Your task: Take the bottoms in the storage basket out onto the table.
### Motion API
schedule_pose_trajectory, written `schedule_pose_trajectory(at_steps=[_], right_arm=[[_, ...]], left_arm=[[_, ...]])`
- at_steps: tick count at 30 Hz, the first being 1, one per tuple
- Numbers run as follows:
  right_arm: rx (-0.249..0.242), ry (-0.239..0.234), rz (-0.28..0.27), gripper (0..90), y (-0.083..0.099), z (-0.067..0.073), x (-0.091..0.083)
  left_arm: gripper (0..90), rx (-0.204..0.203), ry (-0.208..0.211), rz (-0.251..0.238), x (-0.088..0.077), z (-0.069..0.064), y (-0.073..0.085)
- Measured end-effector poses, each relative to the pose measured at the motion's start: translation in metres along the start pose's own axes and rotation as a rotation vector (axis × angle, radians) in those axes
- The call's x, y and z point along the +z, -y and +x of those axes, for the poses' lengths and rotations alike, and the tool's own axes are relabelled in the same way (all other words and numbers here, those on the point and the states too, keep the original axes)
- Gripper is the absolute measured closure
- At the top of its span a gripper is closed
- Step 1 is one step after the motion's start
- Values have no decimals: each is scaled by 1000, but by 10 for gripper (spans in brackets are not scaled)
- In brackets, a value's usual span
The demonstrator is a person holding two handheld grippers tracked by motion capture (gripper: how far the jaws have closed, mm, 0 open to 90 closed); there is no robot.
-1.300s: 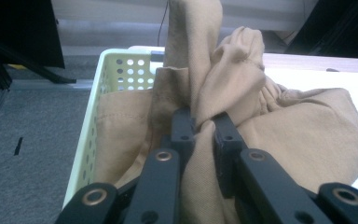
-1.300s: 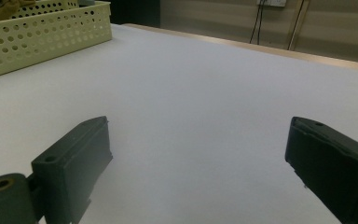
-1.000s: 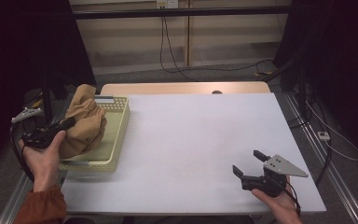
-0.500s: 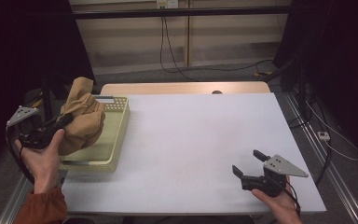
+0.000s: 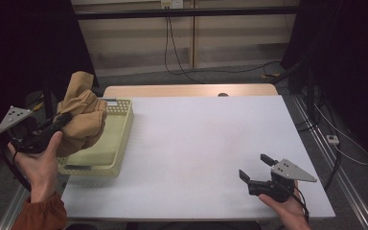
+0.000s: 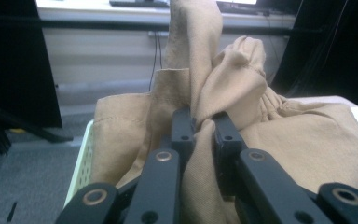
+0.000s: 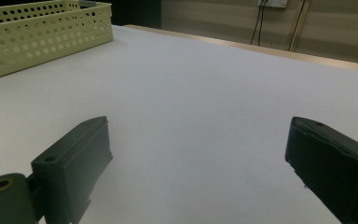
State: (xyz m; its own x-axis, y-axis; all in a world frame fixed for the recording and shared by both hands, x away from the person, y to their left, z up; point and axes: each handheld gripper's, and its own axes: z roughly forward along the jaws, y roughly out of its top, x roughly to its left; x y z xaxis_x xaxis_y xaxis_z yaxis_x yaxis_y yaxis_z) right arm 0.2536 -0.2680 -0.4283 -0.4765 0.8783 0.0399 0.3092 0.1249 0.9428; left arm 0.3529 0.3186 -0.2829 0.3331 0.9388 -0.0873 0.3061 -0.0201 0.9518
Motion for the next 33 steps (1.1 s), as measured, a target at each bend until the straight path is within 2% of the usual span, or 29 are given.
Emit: schedule_pose_trajectory(at_steps=[14,19,24,27,31,33], right_arm=[[0,0,-1,67,0,0,0],[0,0,0,67,0,0,1],[-2,0,0,67,0,0,0],[-1,0,0,67,0,0,0],[-1,-1,2,67,0,0,1],[-1,1,3,67,0,0,1]], left_arm=[[829,19,1,-124,-5,-9,-1],[830,60,17,-192,-7,-16,-1],[830,73,31,-197,-5,-21,-2],[830,66,35,-191,-3,-22,-1],[830,21,68,-183,2,-20,-1],[830,15,73,-182,4,-22,-2]])
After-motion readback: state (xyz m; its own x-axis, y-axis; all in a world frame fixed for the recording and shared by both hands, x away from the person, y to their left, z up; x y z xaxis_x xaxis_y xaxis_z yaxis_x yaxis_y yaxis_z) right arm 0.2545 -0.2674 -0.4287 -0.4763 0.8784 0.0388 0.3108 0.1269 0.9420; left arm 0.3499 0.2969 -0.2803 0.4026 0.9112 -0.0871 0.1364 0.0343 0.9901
